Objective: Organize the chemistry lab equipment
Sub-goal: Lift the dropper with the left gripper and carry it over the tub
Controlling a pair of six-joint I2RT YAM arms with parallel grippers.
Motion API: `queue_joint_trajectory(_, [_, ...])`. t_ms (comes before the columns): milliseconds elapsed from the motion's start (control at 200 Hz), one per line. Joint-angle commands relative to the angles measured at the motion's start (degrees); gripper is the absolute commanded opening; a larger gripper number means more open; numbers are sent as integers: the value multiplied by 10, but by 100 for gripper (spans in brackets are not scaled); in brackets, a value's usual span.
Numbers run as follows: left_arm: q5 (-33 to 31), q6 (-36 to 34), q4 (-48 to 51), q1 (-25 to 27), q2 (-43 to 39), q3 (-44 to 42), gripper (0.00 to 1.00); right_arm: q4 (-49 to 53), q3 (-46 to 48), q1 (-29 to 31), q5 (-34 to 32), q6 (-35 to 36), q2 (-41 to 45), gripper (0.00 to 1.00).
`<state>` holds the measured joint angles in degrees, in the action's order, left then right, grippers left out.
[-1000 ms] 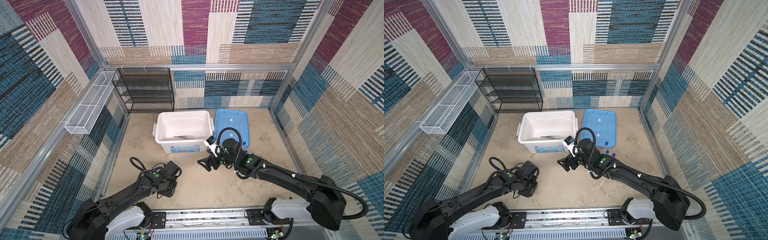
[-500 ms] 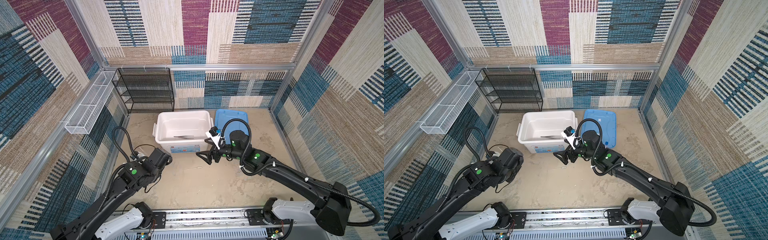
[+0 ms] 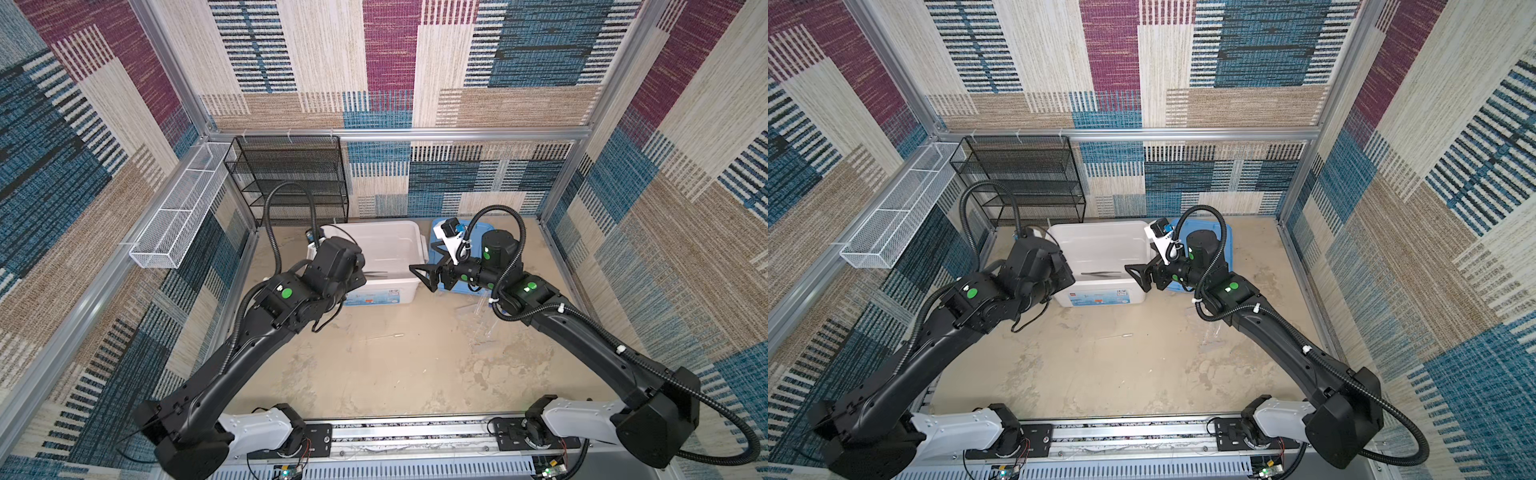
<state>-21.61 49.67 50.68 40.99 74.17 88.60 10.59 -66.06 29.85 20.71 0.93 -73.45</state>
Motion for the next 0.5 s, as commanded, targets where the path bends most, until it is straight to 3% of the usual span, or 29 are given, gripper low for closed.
queue_joint_trajectory(0, [86, -107, -30, -4, 43, 42, 5, 22, -9, -27, -1, 2, -7, 99])
queue_joint_trajectory(205, [213, -129, -73, -34, 121, 94, 5, -17, 10, -61, 87, 6, 8, 99])
queue_joint_trajectory(391, [255, -130, -101, -51, 158, 103, 4, -72, 38, -74, 171, 10, 33, 99])
queue_joint_trajectory(496, [270, -126, -98, -60, 180, 110, 4, -82, 37, -85, 177, 0, 21, 99])
